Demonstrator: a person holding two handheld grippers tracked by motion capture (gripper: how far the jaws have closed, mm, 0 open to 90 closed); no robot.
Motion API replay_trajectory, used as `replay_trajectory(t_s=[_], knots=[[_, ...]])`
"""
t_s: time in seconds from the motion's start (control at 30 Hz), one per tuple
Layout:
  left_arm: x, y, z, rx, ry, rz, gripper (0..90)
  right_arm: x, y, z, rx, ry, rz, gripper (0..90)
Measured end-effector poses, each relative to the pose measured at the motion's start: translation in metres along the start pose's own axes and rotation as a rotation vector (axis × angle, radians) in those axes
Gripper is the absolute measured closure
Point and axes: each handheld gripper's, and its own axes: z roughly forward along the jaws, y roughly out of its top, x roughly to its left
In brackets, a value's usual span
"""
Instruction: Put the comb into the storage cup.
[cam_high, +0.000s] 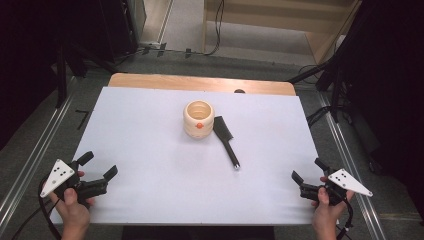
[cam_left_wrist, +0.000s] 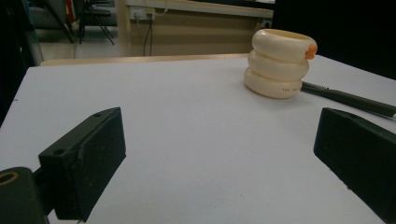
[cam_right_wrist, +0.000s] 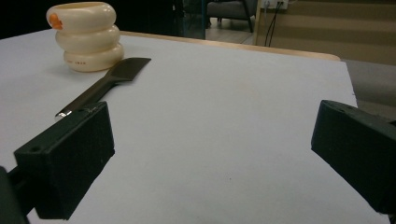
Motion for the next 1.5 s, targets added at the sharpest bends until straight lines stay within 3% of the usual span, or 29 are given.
replay_trajectory(t_s=[0.27,0.4,0.6,0.83,1.5], knots=[[-0.001,-0.001,0.002,0.008,0.009,0.006,2.3,0.006,0.003,0.004,0.047,-0.014,-0.038,0.0],[-0.003,-0.001,0.003,0.021,0.011,0.016,2.3,0.01,0.009,0.005,0.054,-0.018,-0.03,0.0],[-0.006,-0.001,0.004,0.037,0.014,0.037,2.3,0.02,0.023,0.007,0.062,0.017,-0.042,0.0],[-0.005,-0.001,0.003,0.03,0.015,0.03,2.3,0.023,0.037,0.01,0.065,0.049,-0.031,0.0],[-0.003,-0.002,0.002,0.029,0.025,0.019,2.3,0.038,0.076,0.037,0.137,0.078,-0.082,0.0]])
